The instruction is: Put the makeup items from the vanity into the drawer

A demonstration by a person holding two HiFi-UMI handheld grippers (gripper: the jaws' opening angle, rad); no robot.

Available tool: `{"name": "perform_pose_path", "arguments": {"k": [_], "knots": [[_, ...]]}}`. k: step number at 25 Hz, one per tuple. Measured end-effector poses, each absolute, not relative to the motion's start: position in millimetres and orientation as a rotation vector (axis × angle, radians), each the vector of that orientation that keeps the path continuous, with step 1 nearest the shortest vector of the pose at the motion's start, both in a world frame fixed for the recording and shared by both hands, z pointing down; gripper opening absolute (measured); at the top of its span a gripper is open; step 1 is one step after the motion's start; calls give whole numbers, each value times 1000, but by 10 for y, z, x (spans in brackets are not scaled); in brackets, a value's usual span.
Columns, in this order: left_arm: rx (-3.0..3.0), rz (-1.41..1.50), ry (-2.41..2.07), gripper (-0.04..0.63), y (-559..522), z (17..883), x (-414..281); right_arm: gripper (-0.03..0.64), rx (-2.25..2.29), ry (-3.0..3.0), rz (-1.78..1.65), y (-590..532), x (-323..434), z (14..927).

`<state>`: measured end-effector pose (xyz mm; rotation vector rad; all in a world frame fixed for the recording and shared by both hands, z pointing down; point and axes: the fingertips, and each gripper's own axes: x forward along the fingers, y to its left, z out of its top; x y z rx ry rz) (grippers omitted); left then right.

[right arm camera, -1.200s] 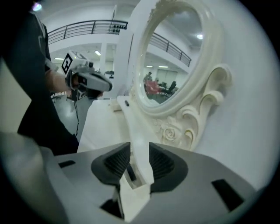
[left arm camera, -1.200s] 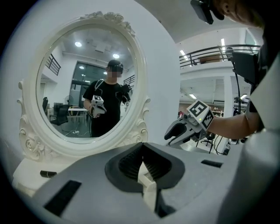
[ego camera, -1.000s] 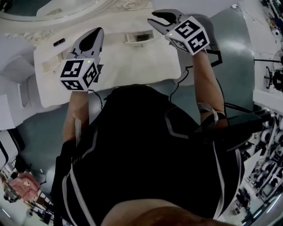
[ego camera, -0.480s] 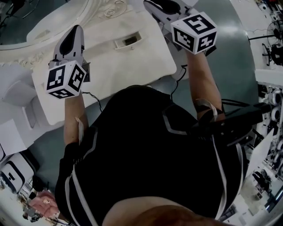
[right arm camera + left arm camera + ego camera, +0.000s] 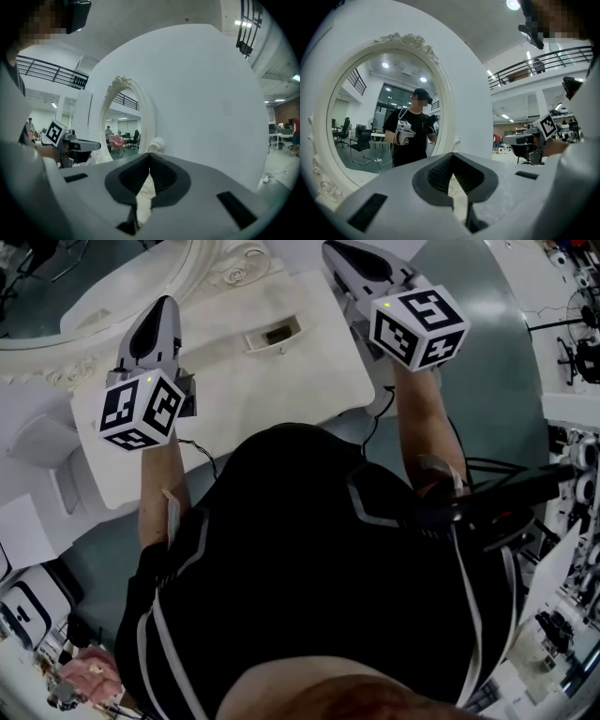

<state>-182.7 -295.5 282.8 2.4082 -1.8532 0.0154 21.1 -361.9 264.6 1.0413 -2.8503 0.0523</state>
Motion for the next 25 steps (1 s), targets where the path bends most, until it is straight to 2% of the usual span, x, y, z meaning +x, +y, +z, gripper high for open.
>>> {"name": "perform_pose_path", "arguments": {"k": [25], "knots": [[2395, 44, -2000, 3, -2942, 2747, -1896, 5, 1043, -2831, -10, -3688, 153, 2603]]}}
